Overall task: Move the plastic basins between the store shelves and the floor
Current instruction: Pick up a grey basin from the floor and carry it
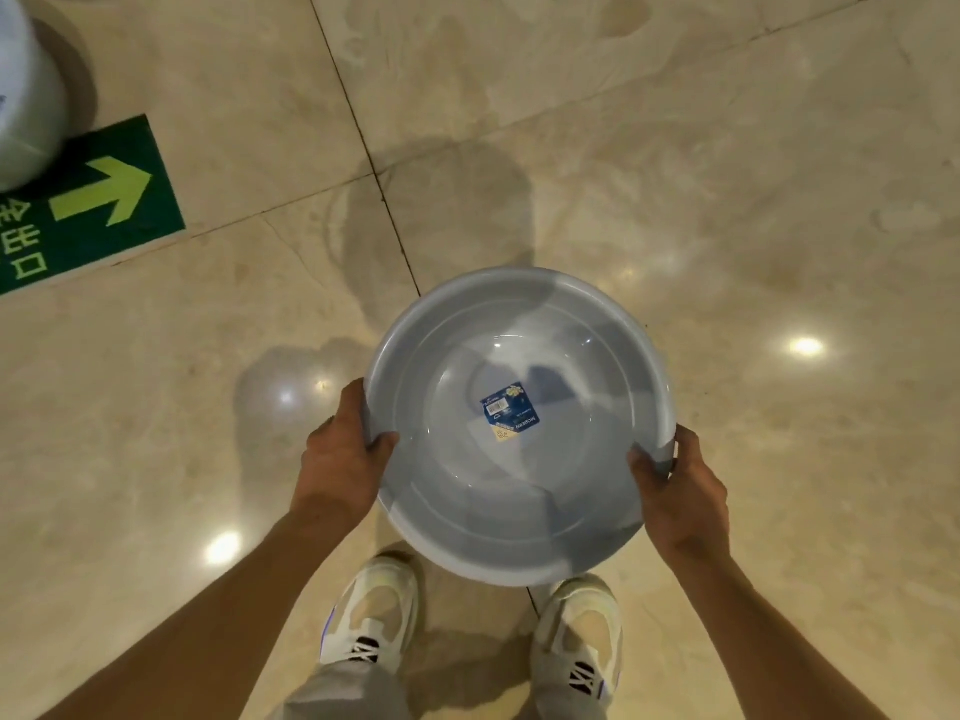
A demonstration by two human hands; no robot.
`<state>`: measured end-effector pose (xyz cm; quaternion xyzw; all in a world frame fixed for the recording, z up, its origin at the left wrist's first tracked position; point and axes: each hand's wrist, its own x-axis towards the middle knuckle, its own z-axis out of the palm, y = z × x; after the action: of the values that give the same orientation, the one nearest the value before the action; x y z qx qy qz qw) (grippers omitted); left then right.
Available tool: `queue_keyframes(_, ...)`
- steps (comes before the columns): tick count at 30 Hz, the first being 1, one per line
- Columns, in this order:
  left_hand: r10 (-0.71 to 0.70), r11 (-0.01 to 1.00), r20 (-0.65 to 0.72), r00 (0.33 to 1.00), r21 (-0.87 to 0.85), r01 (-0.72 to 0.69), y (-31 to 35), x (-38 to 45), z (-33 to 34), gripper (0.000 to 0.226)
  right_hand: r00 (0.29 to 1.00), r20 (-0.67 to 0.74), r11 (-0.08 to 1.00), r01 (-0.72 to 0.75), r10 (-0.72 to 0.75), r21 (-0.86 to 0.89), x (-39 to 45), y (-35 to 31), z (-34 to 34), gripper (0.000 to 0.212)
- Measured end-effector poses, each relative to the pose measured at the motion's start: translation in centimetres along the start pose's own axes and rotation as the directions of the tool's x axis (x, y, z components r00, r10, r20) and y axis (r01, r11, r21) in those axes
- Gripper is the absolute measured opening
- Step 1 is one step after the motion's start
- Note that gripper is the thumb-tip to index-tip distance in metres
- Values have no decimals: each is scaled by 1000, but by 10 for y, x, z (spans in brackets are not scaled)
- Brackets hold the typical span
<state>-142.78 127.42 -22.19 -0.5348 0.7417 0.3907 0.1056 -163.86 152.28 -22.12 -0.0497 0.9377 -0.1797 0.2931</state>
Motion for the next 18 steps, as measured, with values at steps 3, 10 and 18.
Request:
queue_keyframes(3,-43,998,68,997,-42,46,3,4,0,64,998,49,999,-35,35,7,5,-2,3,39)
queue_keyframes(10,-240,958,149,959,-124,258,13,-5,-11,95,986,121,993,-119,116,13,-3,-13,-19,63)
queue_keyframes(18,-476,798,211,854,-304,520,-7,-45,11,93,969,215,993,-119,119,-10,9,-29,-36,63)
